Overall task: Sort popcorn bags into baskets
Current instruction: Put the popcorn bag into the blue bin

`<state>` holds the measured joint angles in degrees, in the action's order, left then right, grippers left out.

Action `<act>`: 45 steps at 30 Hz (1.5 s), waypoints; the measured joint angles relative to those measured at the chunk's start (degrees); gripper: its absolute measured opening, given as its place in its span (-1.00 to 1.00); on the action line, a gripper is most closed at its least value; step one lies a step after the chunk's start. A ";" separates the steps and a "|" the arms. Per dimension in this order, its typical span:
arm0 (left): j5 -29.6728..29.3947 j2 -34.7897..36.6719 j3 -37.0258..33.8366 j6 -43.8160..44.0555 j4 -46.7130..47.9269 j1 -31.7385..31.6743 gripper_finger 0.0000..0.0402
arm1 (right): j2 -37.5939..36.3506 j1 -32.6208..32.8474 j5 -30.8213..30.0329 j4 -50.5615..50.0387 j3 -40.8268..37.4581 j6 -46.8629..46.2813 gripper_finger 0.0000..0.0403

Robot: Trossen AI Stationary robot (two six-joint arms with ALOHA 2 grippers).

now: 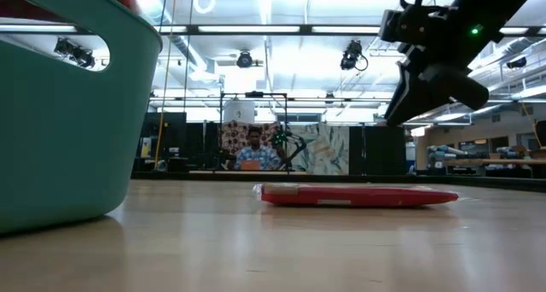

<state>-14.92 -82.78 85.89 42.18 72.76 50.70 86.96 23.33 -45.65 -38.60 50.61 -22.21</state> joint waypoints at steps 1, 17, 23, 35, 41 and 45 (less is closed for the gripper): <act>-0.30 0.00 0.00 1.51 0.79 1.08 -0.96 | 0.00 -0.46 0.94 0.82 0.00 1.29 -0.56; -3.24 -2.85 -0.02 3.64 2.42 6.75 -0.96 | 0.00 -3.32 5.27 5.55 0.00 6.02 -0.56; -2.86 -7.74 -0.04 3.19 0.93 6.75 -0.95 | 0.00 -3.32 5.96 5.59 0.00 5.71 -0.56; 0.73 -11.30 -0.04 20.17 -0.10 6.60 -0.63 | 0.00 -4.48 6.78 5.61 0.00 6.40 -0.56; -0.09 -9.68 -0.04 24.78 -0.30 6.59 -0.44 | 0.00 -5.23 7.12 5.63 0.00 7.29 -0.56; -3.64 -8.00 -0.04 22.03 -3.37 6.58 -0.34 | 0.00 -5.67 8.91 6.14 0.00 7.41 -0.56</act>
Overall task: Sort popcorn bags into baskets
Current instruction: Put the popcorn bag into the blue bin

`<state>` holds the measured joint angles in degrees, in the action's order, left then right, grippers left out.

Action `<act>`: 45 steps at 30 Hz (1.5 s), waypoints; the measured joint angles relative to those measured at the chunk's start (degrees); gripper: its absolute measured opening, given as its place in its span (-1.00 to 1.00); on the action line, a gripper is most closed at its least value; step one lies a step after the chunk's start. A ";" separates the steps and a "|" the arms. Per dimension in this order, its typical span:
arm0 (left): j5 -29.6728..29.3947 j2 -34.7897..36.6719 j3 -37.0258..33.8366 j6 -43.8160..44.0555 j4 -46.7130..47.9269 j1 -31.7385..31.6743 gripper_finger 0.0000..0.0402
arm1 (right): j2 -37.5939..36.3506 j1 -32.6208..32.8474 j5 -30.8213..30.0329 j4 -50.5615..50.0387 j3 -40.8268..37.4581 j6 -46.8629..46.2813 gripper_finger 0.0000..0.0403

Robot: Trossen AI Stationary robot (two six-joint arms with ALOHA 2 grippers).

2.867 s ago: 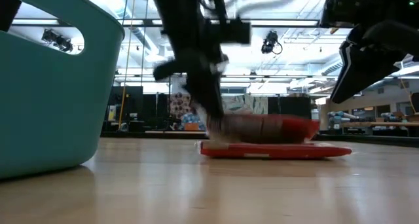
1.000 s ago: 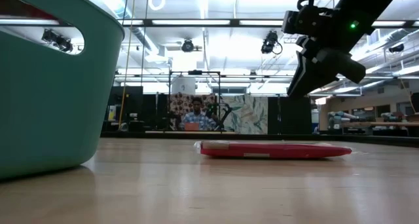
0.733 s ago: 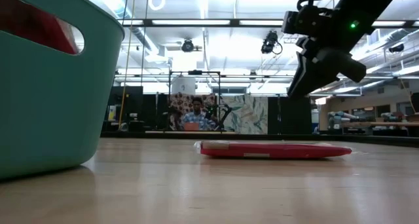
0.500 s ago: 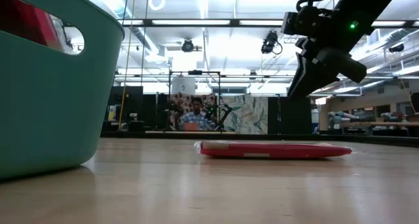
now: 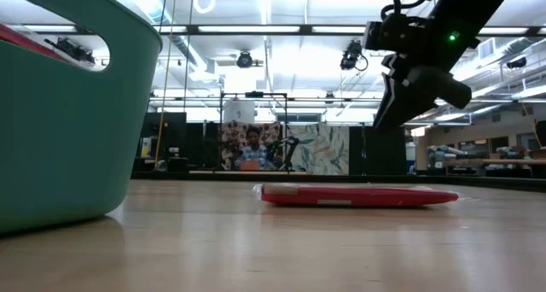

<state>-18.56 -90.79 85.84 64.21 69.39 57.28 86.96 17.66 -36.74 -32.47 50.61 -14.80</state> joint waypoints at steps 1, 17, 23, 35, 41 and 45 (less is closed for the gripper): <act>-1.60 0.37 0.01 -2.61 -1.56 -0.18 -0.33 | 0.00 -0.01 0.40 0.16 0.00 0.04 -0.56; -19.06 0.68 0.04 -22.16 -4.18 -19.43 -0.40 | 0.06 2.76 11.86 14.46 -0.02 7.61 -0.56; -19.88 0.68 0.04 -26.38 -3.28 -25.20 -0.40 | 0.11 7.78 11.09 22.73 -2.14 8.14 -0.50; -24.11 0.68 0.00 -43.09 -5.66 -26.68 -0.40 | 0.15 14.54 6.30 24.80 -3.43 0.37 -0.23; -18.43 0.42 -0.01 -52.64 -12.01 -29.38 -0.40 | 3.06 14.47 6.70 19.87 -2.95 -5.10 -0.22; -13.82 -0.42 -0.02 -57.02 -14.39 -32.01 -0.40 | 5.67 14.04 9.02 17.09 -2.93 -5.96 -0.22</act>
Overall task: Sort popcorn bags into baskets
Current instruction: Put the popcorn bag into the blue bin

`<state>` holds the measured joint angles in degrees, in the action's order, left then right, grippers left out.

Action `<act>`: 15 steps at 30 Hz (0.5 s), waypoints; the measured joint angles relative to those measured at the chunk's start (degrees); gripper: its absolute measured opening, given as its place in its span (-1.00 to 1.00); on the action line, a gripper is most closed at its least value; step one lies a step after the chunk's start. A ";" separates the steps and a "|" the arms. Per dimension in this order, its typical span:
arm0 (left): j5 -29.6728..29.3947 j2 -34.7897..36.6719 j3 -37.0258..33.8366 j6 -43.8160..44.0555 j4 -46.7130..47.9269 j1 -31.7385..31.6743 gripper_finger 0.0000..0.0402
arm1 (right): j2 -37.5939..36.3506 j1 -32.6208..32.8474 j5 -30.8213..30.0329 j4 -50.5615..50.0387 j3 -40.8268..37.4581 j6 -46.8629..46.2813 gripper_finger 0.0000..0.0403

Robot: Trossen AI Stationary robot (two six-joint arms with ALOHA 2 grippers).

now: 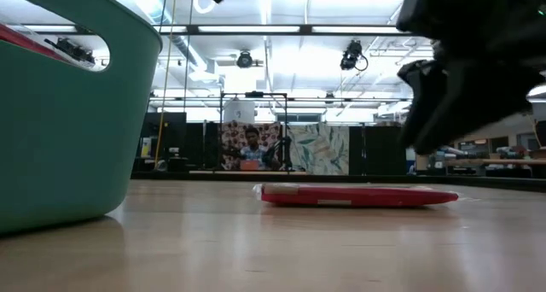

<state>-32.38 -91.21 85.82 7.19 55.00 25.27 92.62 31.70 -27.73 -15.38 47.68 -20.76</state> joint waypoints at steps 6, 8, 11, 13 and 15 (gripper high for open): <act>0.00 -1.17 -0.03 -2.31 -1.82 -3.48 -0.40 | 5.69 2.00 0.13 4.16 0.13 4.11 -0.22; -0.40 -1.58 0.00 -3.15 -2.79 -4.33 -0.40 | 7.91 2.18 -2.16 6.05 1.09 5.62 -0.22; -0.56 -2.29 -0.04 -3.71 -3.98 -5.64 -0.40 | 10.60 2.16 -5.06 7.00 3.52 7.85 -0.22; -0.51 -2.35 -0.04 -3.41 -2.88 -6.24 -0.40 | 12.52 2.03 -5.84 7.27 5.04 9.63 -0.22; -0.59 -2.33 -0.02 -2.56 -2.28 -6.86 -0.40 | 14.13 1.54 -5.97 7.23 6.33 10.91 -0.22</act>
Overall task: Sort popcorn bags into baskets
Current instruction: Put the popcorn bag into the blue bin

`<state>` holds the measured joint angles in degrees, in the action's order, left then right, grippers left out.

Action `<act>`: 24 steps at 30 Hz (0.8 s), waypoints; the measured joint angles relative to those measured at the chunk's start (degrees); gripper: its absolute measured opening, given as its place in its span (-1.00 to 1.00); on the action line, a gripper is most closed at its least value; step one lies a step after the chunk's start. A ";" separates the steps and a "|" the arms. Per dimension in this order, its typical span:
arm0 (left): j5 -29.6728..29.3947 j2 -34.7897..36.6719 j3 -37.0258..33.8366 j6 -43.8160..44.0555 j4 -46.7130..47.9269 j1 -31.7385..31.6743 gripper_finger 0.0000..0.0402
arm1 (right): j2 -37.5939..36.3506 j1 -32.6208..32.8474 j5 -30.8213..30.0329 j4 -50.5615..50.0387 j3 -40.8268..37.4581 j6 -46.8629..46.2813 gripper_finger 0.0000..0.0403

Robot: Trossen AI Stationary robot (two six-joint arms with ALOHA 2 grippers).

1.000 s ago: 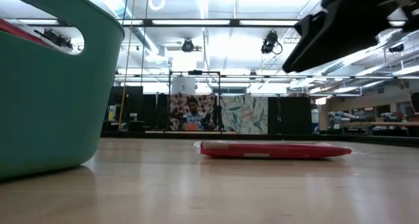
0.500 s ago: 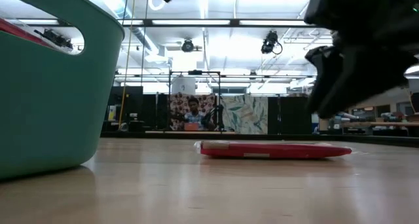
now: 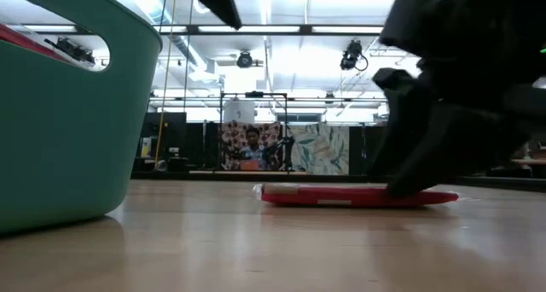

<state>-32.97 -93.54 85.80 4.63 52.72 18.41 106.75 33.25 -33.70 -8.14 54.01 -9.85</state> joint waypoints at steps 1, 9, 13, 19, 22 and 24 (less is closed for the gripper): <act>0.02 0.02 0.00 0.80 0.94 -0.17 -0.40 | 0.80 -0.32 0.07 0.01 0.68 0.45 -0.22; 2.48 0.33 0.00 2.55 3.56 -0.19 -0.40 | 2.82 -2.87 1.19 -1.33 2.23 0.19 -0.22; 4.72 0.33 0.00 2.24 3.60 -0.21 -0.40 | 2.69 -4.00 2.90 -1.95 2.28 -0.43 -0.35; 4.76 0.26 0.00 2.20 3.55 -0.24 -0.40 | 2.68 -4.94 4.41 -2.28 2.24 -0.41 -0.87; 5.42 0.17 0.00 1.79 3.57 -0.24 -0.40 | 2.33 -5.00 5.03 -2.40 2.23 -0.26 -0.95; 7.52 -0.20 0.02 0.05 3.31 -0.24 -0.39 | 1.36 -5.00 5.80 -3.40 2.12 -0.36 -0.93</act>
<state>-25.45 -93.74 85.82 4.68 56.03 18.17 108.11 28.25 -27.90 -11.54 56.13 -10.21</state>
